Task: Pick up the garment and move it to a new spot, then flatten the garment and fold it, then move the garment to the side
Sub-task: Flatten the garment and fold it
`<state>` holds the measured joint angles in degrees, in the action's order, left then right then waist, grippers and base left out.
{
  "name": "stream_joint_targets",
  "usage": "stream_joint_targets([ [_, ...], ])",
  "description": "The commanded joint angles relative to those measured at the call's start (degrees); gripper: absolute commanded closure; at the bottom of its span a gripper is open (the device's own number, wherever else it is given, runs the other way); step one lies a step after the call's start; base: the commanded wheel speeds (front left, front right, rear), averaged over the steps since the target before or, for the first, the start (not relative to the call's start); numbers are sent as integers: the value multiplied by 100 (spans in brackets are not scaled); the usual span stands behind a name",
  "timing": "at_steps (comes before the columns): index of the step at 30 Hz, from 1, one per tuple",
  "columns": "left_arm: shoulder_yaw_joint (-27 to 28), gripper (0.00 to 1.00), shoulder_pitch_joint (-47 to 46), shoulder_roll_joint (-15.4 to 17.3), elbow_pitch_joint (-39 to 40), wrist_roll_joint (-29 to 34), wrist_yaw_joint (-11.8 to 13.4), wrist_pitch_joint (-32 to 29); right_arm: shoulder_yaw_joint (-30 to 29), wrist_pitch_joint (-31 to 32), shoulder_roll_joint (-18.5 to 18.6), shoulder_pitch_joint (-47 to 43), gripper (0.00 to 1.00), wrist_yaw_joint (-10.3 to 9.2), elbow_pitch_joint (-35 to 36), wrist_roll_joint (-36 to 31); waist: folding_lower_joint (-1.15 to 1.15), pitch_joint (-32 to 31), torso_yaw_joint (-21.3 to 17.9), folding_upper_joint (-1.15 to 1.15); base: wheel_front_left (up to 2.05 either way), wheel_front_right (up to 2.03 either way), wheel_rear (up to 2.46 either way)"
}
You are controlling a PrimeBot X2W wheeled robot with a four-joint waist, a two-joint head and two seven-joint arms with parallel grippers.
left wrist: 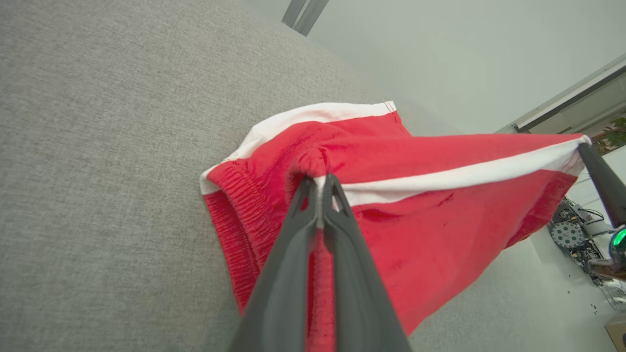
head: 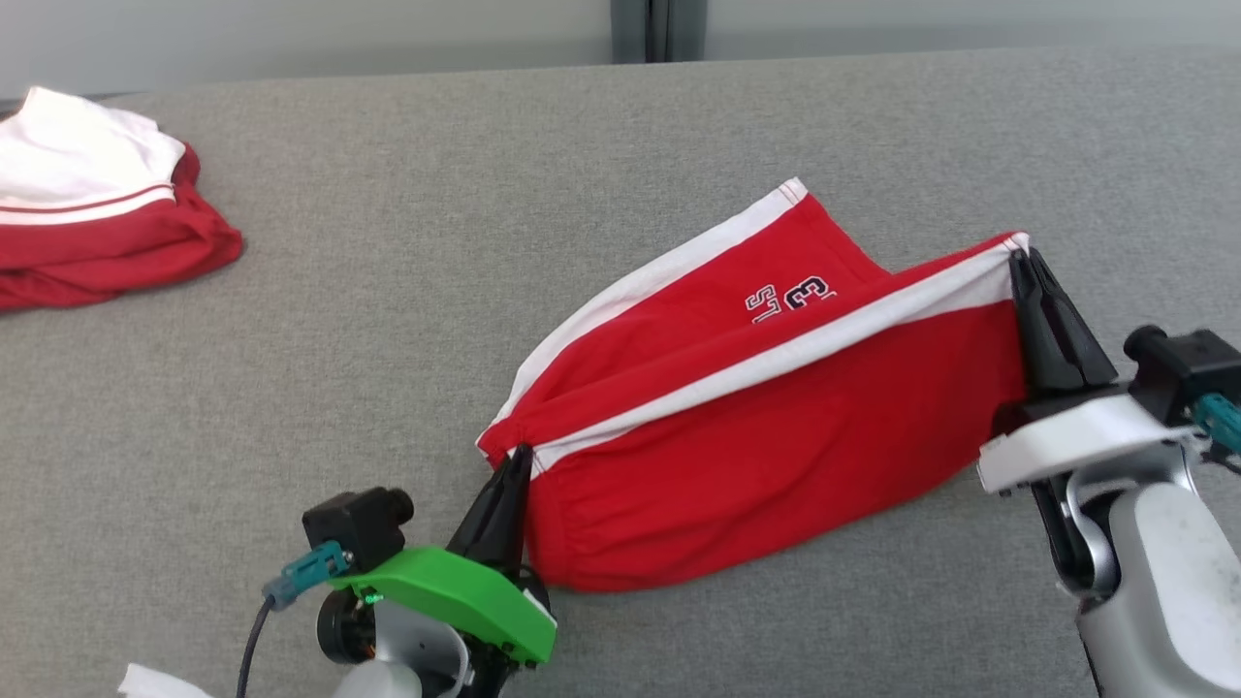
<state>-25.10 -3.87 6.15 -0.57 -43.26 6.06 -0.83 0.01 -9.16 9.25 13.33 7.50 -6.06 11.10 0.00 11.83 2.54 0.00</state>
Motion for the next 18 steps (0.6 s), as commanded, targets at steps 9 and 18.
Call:
stream_joint_targets([
  [9,34,100,-1381,-221,-1204,-121,68,-33,515,162,401,1976,100,-2,-1988,-196,0,788,636,0,0,0,0],
  [18,-208,100,-2056,-303,-2038,-297,55,110,1092,141,489,3188,100,-2,-3740,-94,0,970,828,0,0,0,0],
])
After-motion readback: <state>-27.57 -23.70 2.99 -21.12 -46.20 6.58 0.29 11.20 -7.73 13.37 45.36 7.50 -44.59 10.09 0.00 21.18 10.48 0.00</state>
